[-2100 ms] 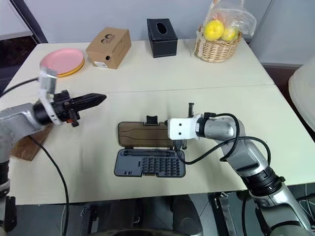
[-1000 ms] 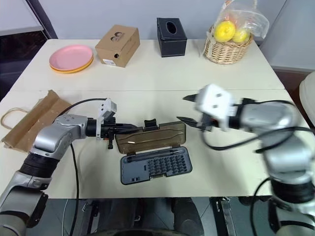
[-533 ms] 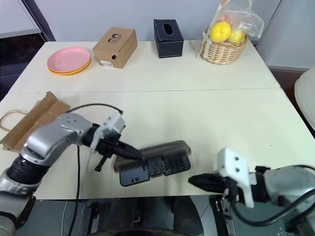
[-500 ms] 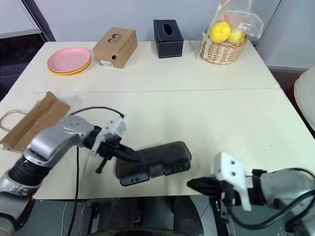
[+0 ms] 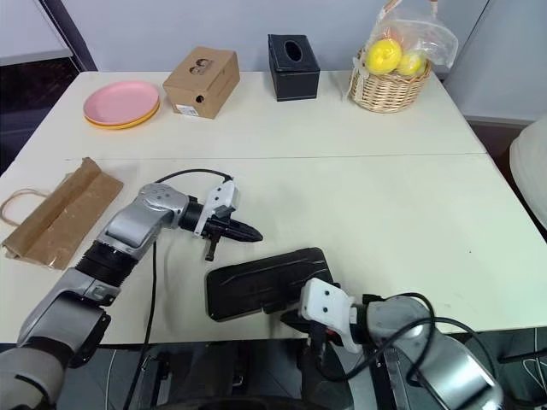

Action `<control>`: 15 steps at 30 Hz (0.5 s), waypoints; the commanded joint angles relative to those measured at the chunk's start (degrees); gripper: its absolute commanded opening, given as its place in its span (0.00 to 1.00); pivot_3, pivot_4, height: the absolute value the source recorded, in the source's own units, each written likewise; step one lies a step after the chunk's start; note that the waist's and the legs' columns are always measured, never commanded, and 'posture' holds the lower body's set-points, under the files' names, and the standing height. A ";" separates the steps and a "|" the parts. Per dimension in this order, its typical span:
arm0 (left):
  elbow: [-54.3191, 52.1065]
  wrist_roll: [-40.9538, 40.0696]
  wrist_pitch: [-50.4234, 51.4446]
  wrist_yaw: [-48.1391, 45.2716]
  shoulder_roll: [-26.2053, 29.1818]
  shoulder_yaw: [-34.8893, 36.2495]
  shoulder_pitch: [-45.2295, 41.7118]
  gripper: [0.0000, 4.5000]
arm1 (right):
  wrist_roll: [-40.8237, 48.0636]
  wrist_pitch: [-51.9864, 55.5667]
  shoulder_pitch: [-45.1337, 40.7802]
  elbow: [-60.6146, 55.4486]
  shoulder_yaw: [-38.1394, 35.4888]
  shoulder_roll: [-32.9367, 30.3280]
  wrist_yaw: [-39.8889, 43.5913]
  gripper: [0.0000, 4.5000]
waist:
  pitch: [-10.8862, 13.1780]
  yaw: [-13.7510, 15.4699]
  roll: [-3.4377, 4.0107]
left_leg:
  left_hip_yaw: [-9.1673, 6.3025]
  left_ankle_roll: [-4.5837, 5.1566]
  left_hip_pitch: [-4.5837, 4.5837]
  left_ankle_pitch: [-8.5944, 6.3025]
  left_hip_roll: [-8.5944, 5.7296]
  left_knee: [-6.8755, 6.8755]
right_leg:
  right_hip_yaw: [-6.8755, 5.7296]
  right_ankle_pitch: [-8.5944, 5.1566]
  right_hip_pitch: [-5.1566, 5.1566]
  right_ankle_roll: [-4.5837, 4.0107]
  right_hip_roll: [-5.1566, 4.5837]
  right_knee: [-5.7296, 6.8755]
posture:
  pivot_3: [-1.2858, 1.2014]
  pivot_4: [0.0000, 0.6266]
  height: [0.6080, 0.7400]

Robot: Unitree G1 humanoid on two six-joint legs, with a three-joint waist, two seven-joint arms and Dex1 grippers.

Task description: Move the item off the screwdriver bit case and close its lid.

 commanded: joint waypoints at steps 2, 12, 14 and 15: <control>-4.45 0.78 -0.53 -5.32 -0.06 -3.49 1.20 0.00 | -8.94 -3.89 -1.40 3.82 2.01 0.91 -6.90 0.00 | -0.04 -0.15 -0.03 | -0.01 0.00 0.02 0.00 0.01 0.00 | 0.00 0.00 0.00 0.00 0.02 0.01 | 0.52 0.24 1.00; 1.77 6.30 -4.61 2.26 -3.06 0.54 -0.70 0.06 | 3.03 4.75 4.26 -7.22 -8.91 1.19 -1.97 0.12 | -0.67 0.63 -0.16 | -0.02 0.01 0.28 0.00 0.15 0.02 | 0.00 0.00 0.27 -0.06 0.11 0.06 | 0.52 0.24 1.00; 4.56 5.59 -5.46 0.96 -0.36 4.12 -2.67 0.20 | 8.23 5.16 6.75 -10.49 -13.60 -2.13 2.54 0.30 | -0.64 0.69 -0.21 | -0.03 0.01 0.11 0.00 0.01 0.07 | 0.05 0.01 0.17 -0.03 -0.02 0.04 | 0.52 0.24 1.00; 4.89 5.20 -6.61 0.16 1.58 5.55 -2.96 0.29 | 11.21 6.15 7.51 -11.31 -16.92 -3.10 3.83 0.41 | -0.57 0.35 -0.31 | -0.05 0.01 0.03 0.00 -0.01 0.08 | 0.04 0.02 0.14 -0.02 -0.03 0.02 | 0.52 0.24 1.00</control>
